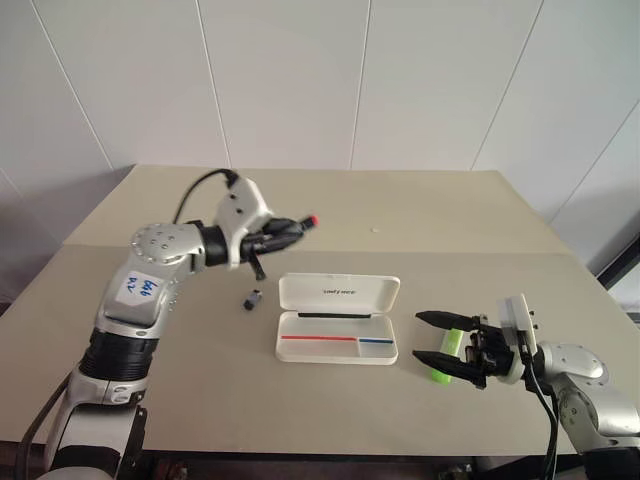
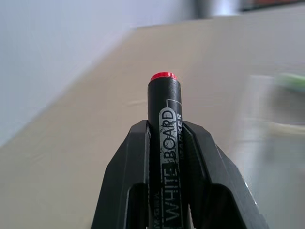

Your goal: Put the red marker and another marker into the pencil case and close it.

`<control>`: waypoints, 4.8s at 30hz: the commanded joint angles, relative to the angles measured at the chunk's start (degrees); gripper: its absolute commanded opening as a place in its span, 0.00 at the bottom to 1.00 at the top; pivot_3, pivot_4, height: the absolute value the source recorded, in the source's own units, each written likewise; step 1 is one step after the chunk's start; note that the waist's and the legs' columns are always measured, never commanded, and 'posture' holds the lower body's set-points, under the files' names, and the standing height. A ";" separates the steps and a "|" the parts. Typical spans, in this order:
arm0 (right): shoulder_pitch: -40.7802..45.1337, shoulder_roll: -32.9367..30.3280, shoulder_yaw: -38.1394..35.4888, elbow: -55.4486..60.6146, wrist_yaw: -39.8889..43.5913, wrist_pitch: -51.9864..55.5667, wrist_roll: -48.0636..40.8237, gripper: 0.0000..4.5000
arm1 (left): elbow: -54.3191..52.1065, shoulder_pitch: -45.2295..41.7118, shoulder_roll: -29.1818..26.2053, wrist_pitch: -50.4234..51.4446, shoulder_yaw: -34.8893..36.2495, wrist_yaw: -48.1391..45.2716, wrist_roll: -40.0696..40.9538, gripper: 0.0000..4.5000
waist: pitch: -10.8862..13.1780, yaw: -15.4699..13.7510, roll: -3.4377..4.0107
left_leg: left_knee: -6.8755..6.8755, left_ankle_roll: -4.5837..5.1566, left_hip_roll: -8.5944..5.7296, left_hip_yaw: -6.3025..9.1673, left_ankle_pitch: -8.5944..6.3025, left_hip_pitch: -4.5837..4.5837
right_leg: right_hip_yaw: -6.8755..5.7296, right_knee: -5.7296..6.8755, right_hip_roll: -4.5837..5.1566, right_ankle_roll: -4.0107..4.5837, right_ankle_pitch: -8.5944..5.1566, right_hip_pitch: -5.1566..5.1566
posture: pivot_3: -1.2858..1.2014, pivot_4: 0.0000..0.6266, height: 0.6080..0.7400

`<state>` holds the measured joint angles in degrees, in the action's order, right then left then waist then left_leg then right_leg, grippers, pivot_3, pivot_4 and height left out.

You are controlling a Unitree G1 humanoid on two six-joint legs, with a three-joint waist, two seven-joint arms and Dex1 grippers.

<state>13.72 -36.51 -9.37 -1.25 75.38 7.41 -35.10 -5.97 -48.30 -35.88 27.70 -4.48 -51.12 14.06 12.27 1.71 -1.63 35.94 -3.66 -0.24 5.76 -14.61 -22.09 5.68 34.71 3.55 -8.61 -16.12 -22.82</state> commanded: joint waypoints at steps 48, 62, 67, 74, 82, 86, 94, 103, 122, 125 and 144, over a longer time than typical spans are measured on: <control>-10.98 -0.10 -5.78 11.65 -7.51 0.83 -1.44 1.00 | 10.68 -1.20 15.93 -8.86 -17.15 -4.71 -16.13 1.00 | 0.02 -0.14 0.04 | 0.14 0.08 -0.03 0.02 0.00 0.01 | 0.02 0.20 0.00 -0.02 -0.03 0.00 | 0.52 0.24 1.00; -16.76 2.71 -4.40 19.03 -19.05 1.91 1.73 1.00 | 8.34 2.54 13.44 -10.11 -13.50 -6.86 -10.92 1.00 | 0.01 -0.15 0.05 | 0.20 0.08 -0.03 0.01 0.01 0.04 | 0.03 0.27 0.00 0.01 -0.04 0.01 | 0.52 0.24 1.00; -16.44 2.58 -4.62 18.81 -19.02 1.60 1.72 1.00 | 12.47 1.36 14.17 -10.79 -14.26 -7.09 -11.52 1.00 | 0.01 -0.15 0.05 | 0.20 0.08 -0.03 0.02 0.01 0.04 | 0.03 0.27 -0.01 0.01 -0.04 0.01 | 0.52 0.24 1.00; -17.10 2.49 -4.87 19.14 -18.75 1.42 1.58 1.00 | 18.27 0.17 14.70 -13.94 -14.45 -7.65 -12.29 1.00 | 0.01 -0.08 0.05 | 0.18 0.08 -0.03 0.01 0.01 0.05 | 0.03 0.27 -0.01 0.01 -0.04 0.01 | 0.52 0.24 1.00; -17.92 2.40 -5.03 19.91 -19.33 1.79 1.68 1.00 | 11.61 3.81 12.92 -16.01 -12.88 -13.32 -7.68 1.00 | 0.00 -0.06 0.07 | 0.15 0.08 -0.03 0.01 0.01 0.04 | 0.03 0.26 -0.01 0.01 -0.04 0.01 | 0.52 0.24 1.00; -17.86 2.52 -4.76 19.91 -19.66 1.92 1.81 1.00 | 9.70 6.48 11.77 -17.83 -11.04 -16.06 -4.26 1.00 | 0.00 -0.11 0.07 | 0.16 0.08 -0.02 0.02 0.01 0.06 | 0.03 0.30 -0.01 0.03 -0.05 0.01 | 0.52 0.24 1.00; -18.60 3.67 -3.53 21.12 -22.99 2.84 2.60 1.00 | 7.54 11.01 7.45 -21.30 -9.29 -22.02 -0.40 1.00 | -0.01 -0.14 0.09 | 0.17 0.08 -0.01 0.00 0.01 0.08 | 0.04 0.30 0.00 0.07 -0.07 0.01 | 0.52 0.24 1.00; -20.12 4.32 -2.59 23.21 -25.74 3.22 2.61 1.00 | 7.98 14.47 7.59 -25.98 -3.96 -25.41 6.74 1.00 | -0.02 -0.14 0.09 | 0.17 0.08 -0.01 0.00 0.01 0.08 | 0.03 0.30 -0.01 0.09 -0.08 0.02 | 0.52 0.24 1.00; -17.23 14.46 -0.15 24.87 -55.84 15.55 14.07 1.00 | 9.84 18.34 2.73 -26.60 4.00 -33.39 14.97 1.00 | -0.03 -0.12 0.11 | 0.12 0.08 0.01 0.00 0.01 0.11 | 0.03 0.29 0.00 0.42 -0.24 0.01 | 0.52 0.24 1.00; -16.31 15.55 -0.73 23.97 -59.03 16.31 16.29 1.00 | 10.67 17.94 2.52 -26.71 4.68 -34.39 15.81 1.00 | -0.03 -0.10 0.11 | 0.10 0.08 0.02 0.00 0.01 0.11 | 0.03 0.29 0.00 0.42 -0.24 0.01 | 0.52 0.24 1.00; -13.56 22.64 -0.57 22.75 -72.31 25.30 21.57 1.00 | 18.67 14.66 1.72 -31.35 8.51 -35.60 16.02 1.00 | -0.05 -0.09 0.12 | 0.02 0.08 0.03 0.03 0.01 0.14 | 0.01 0.29 -0.01 0.40 -0.23 0.00 | 0.52 0.24 1.00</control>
<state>0.46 -14.24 -9.31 22.03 4.73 31.26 -14.50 13.74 -33.06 -33.62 -2.73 2.42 -85.92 28.92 12.22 1.62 -1.51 35.96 -3.58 -0.21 5.79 -14.60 -21.95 5.69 34.99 3.55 -8.21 -16.36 -22.82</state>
